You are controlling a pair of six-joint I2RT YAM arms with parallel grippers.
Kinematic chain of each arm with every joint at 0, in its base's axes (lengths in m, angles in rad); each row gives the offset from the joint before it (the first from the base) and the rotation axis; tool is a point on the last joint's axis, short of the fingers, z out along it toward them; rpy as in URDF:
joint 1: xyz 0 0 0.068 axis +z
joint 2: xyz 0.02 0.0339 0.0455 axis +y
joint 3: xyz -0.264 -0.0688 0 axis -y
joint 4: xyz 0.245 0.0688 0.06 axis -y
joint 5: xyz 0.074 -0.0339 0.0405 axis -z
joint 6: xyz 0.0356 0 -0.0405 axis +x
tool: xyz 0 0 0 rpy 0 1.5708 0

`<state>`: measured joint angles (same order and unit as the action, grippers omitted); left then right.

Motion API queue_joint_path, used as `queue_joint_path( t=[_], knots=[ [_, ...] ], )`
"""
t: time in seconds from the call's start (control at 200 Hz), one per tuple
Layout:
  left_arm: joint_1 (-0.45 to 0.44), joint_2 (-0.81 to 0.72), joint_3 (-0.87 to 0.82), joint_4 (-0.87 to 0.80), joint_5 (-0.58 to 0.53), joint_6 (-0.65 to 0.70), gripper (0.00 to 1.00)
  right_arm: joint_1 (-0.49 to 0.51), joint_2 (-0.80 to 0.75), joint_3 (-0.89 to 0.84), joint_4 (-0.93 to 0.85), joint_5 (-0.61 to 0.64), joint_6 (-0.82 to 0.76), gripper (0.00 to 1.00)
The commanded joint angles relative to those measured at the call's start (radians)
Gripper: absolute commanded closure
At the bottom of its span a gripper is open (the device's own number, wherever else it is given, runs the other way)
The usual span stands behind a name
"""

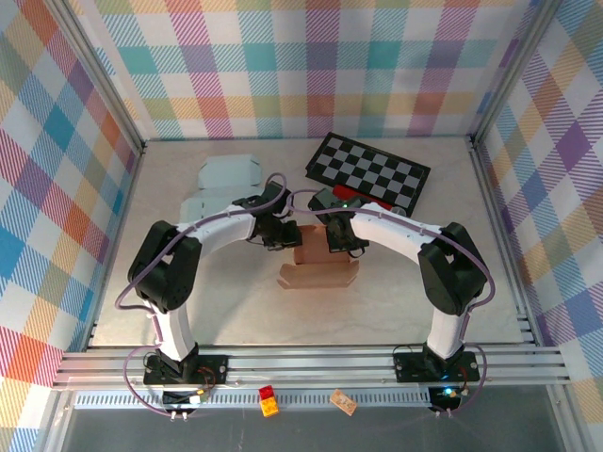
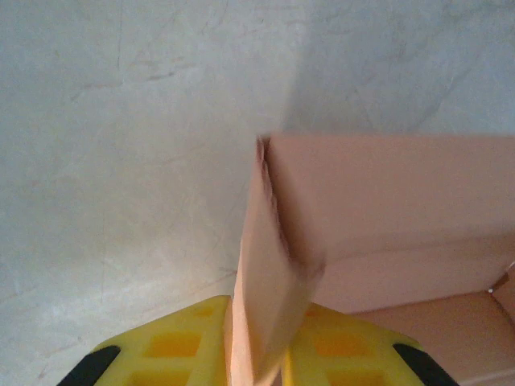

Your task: Fold the paper box

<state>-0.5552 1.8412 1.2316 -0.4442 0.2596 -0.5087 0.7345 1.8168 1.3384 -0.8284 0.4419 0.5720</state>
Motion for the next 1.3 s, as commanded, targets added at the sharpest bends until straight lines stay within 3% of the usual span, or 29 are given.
queue_joint_path(
  t=[0.0, 0.135, 0.32, 0.495, 0.565, 0.66, 0.8, 0.985, 1.295],
  knots=[
    [-0.011, 0.028, 0.034, 0.008, -0.064, -0.004, 0.81, 0.008, -0.006, -0.001, -0.030, -0.015, -0.009, 1.00],
    [-0.051, 0.029, 0.059, -0.036, -0.159, -0.009, 1.00, 0.007, -0.004, 0.011, -0.034, -0.012, -0.003, 1.00],
    [-0.121, 0.038, 0.090, -0.143, -0.360, -0.068, 1.00, 0.008, 0.000, 0.019, -0.041, -0.008, 0.009, 1.00],
    [-0.152, 0.050, 0.093, -0.193, -0.446, -0.127, 1.00, 0.008, -0.002, 0.016, -0.043, -0.006, 0.018, 1.00],
    [-0.155, 0.049, 0.088, -0.188, -0.441, -0.131, 1.00, 0.008, -0.002, 0.015, -0.043, -0.010, 0.020, 1.00],
    [-0.156, 0.036, 0.077, -0.162, -0.405, -0.124, 0.84, 0.008, -0.002, 0.015, -0.043, -0.011, 0.023, 1.00],
    [-0.157, -0.007, 0.035, -0.123, -0.338, -0.125, 0.76, 0.008, 0.003, 0.026, -0.051, -0.014, 0.030, 1.00],
    [-0.164, -0.037, -0.032, -0.081, -0.261, -0.117, 0.74, 0.008, 0.007, 0.030, -0.051, -0.014, 0.032, 1.00],
    [-0.192, -0.028, -0.076, -0.066, -0.252, -0.119, 0.76, 0.008, 0.002, 0.028, -0.058, -0.007, 0.040, 1.00]
  ],
)
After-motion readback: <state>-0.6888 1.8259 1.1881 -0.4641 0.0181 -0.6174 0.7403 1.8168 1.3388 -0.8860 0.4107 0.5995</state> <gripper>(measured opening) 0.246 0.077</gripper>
